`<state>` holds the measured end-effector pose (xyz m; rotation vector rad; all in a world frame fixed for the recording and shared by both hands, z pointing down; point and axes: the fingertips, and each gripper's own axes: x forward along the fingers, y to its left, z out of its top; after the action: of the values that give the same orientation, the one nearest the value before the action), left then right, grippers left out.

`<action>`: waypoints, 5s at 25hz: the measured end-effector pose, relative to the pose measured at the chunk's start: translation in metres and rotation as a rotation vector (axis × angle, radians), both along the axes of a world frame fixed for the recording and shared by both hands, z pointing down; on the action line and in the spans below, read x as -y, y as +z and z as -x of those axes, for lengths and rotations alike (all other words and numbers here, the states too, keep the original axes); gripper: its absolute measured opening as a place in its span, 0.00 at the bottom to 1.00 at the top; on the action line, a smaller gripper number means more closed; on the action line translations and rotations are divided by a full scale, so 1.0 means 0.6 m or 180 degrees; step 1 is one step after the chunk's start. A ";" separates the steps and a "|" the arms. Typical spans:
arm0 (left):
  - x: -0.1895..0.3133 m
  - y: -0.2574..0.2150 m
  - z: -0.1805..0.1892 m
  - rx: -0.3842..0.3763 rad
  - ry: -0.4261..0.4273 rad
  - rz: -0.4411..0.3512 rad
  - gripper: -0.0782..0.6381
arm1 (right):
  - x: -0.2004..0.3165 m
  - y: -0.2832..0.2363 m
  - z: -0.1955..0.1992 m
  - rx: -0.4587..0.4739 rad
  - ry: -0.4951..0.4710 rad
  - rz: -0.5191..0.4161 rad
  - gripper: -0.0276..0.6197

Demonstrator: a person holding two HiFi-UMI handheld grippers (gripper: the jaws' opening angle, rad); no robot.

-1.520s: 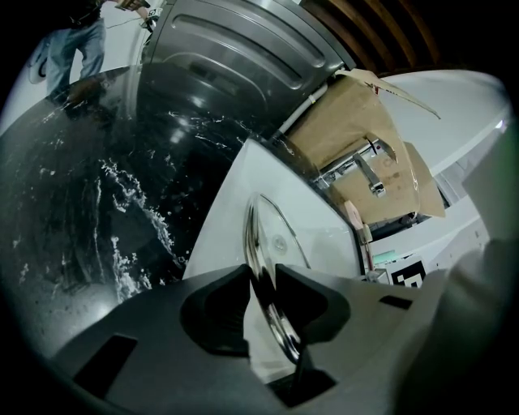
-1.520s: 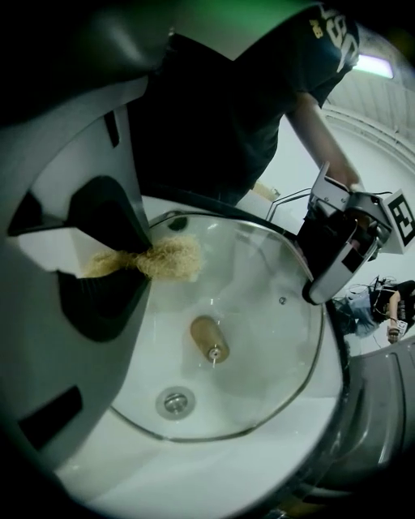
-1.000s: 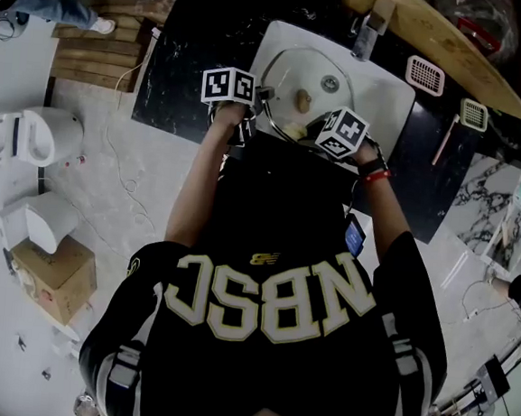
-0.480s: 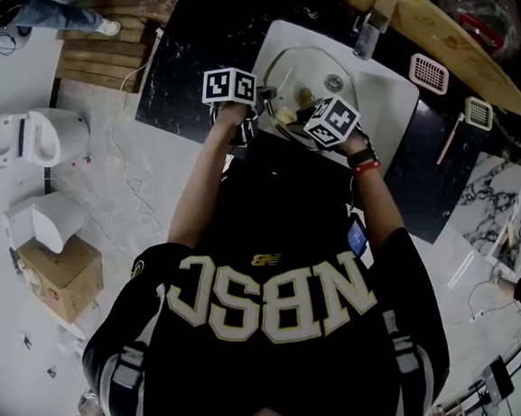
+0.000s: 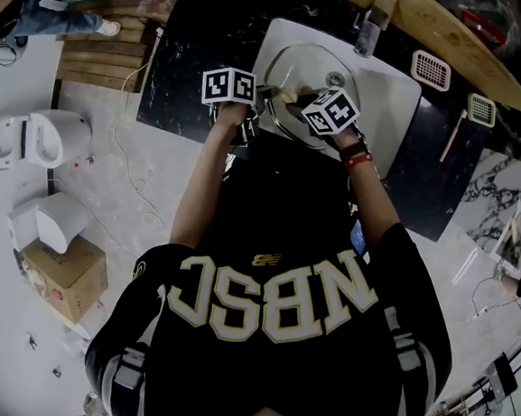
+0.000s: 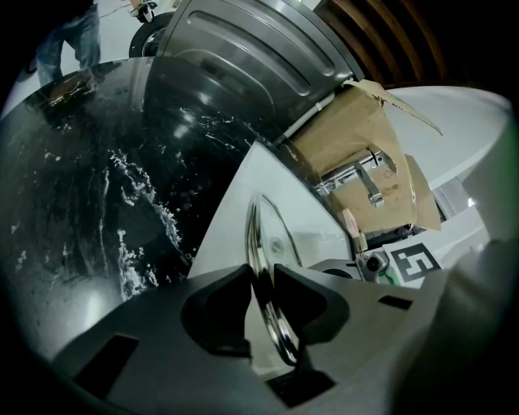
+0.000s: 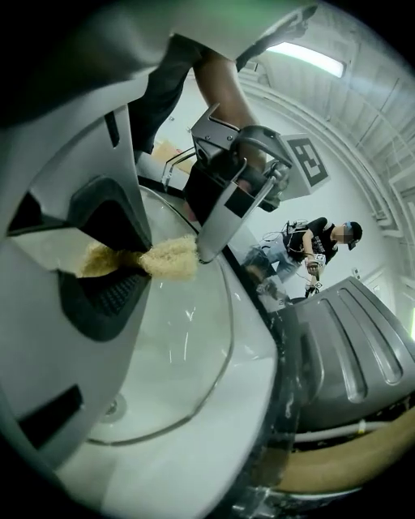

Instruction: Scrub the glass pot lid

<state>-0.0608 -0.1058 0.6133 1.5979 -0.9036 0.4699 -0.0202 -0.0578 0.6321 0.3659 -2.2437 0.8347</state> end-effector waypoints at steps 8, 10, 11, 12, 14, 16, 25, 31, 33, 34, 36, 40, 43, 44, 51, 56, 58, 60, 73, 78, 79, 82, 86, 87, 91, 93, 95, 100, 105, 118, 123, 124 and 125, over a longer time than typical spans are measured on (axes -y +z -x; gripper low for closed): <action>0.001 -0.002 0.002 -0.0026 -0.0025 -0.0011 0.25 | 0.030 0.022 0.005 -0.0351 -0.0261 -0.0624 0.16; 0.000 -0.002 0.002 -0.0030 -0.0024 -0.0006 0.25 | 0.039 0.022 0.006 -0.0552 -0.0406 -0.0844 0.16; 0.000 -0.002 0.002 -0.0028 -0.0025 -0.0004 0.25 | 0.043 0.022 0.007 -0.0632 -0.0473 -0.0925 0.16; 0.000 -0.002 0.002 -0.0025 -0.0026 -0.0004 0.25 | 0.049 0.022 0.008 -0.0680 -0.0531 -0.1001 0.16; 0.000 -0.002 0.002 -0.0020 -0.0027 -0.0004 0.25 | 0.063 0.023 0.011 -0.0712 -0.0619 -0.1147 0.16; -0.001 -0.002 0.002 -0.0014 -0.0020 0.0002 0.25 | 0.079 0.025 0.015 -0.0725 -0.0662 -0.1265 0.16; -0.005 -0.002 0.003 0.0018 -0.0029 0.0049 0.26 | 0.150 0.054 0.012 -0.1059 -0.0618 -0.1518 0.16; -0.005 -0.002 0.002 -0.0011 -0.0026 0.0053 0.26 | 0.192 0.080 -0.012 -0.1388 -0.0538 -0.1594 0.16; -0.005 -0.003 0.002 -0.0006 -0.0034 0.0054 0.26 | 0.203 0.084 -0.016 -0.1418 -0.0510 -0.1569 0.16; -0.005 -0.002 0.002 0.0008 -0.0035 0.0055 0.27 | 0.206 0.086 -0.017 -0.1405 -0.0502 -0.1543 0.16; -0.006 -0.001 0.003 0.0044 -0.0029 0.0058 0.27 | 0.208 0.086 -0.015 -0.1387 -0.0508 -0.1526 0.16; -0.006 0.000 0.002 0.0036 -0.0014 0.0065 0.27 | 0.214 0.090 -0.021 -0.1536 -0.0531 -0.1637 0.16; -0.007 -0.001 0.000 0.0004 -0.0009 0.0075 0.27 | 0.223 0.106 -0.048 -0.1587 -0.0345 -0.1551 0.16; -0.007 -0.002 0.000 0.0001 -0.0008 0.0075 0.27 | 0.227 0.111 -0.056 -0.1605 -0.0299 -0.1507 0.16; -0.007 0.000 0.000 0.0015 -0.0014 0.0071 0.27 | 0.238 0.128 -0.079 -0.1706 -0.0344 -0.1515 0.16; -0.007 -0.002 -0.001 -0.0017 -0.0003 0.0078 0.27 | 0.244 0.135 -0.101 -0.1661 -0.0088 -0.1363 0.16; -0.007 -0.002 0.000 -0.0025 0.0001 0.0079 0.27 | 0.247 0.145 -0.124 -0.1747 -0.0028 -0.1292 0.16; -0.007 -0.002 0.001 -0.0028 -0.0002 0.0081 0.27 | 0.246 0.154 -0.144 -0.1855 -0.0048 -0.1267 0.16; -0.008 -0.003 -0.001 -0.0071 0.0000 0.0087 0.27 | 0.193 0.161 -0.222 -0.2080 -0.0270 -0.0923 0.16; -0.007 -0.003 -0.001 -0.0068 0.0000 0.0089 0.27 | 0.157 0.162 -0.239 -0.2156 -0.0501 -0.0849 0.16; -0.007 -0.003 -0.001 -0.0066 0.0000 0.0090 0.26 | 0.150 0.163 -0.242 -0.2176 -0.0552 -0.0846 0.16; -0.008 -0.002 0.000 -0.0062 -0.0005 0.0090 0.26 | 0.130 0.166 -0.250 -0.2186 -0.0664 -0.0779 0.16; -0.007 -0.004 0.000 -0.0058 -0.0005 0.0075 0.26 | 0.104 0.168 -0.265 -0.2164 -0.0730 -0.0582 0.16; -0.007 -0.004 0.000 -0.0059 -0.0005 0.0075 0.26 | 0.096 0.170 -0.270 -0.2158 -0.0735 -0.0517 0.16; -0.007 -0.004 -0.001 -0.0059 0.0006 0.0077 0.26 | 0.065 0.170 -0.283 -0.2124 -0.0793 -0.0276 0.16; -0.008 -0.004 -0.001 -0.0053 0.0016 0.0077 0.25 | 0.047 0.162 -0.304 -0.2277 -0.0843 -0.0144 0.16; -0.008 -0.004 0.000 -0.0053 0.0014 0.0082 0.25 | 0.031 0.155 -0.315 -0.2345 -0.0891 -0.0051 0.16; -0.007 -0.004 -0.001 -0.0054 0.0008 0.0077 0.25 | -0.023 0.147 -0.262 -0.1782 -0.0996 0.0121 0.16; -0.006 -0.003 0.000 -0.0050 0.0013 0.0069 0.25 | -0.038 0.134 -0.258 -0.1805 -0.1086 -0.0013 0.16; -0.007 -0.003 0.001 -0.0062 0.0007 0.0100 0.25 | -0.119 0.083 -0.211 -0.1254 -0.1170 0.0267 0.16; -0.007 -0.003 0.000 -0.0058 0.0005 0.0103 0.25 | -0.136 0.060 -0.176 -0.1050 -0.1198 0.0302 0.16; -0.007 -0.003 0.001 -0.0058 0.0004 0.0103 0.25 | -0.138 0.055 -0.167 -0.1010 -0.1216 0.0304 0.16; -0.007 -0.003 0.001 -0.0058 0.0003 0.0101 0.25 | -0.140 0.050 -0.158 -0.0968 -0.1231 0.0302 0.16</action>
<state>-0.0613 -0.1017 0.6117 1.5715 -0.8777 0.4676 0.0744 0.0262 0.6619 0.0074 -1.8992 0.6287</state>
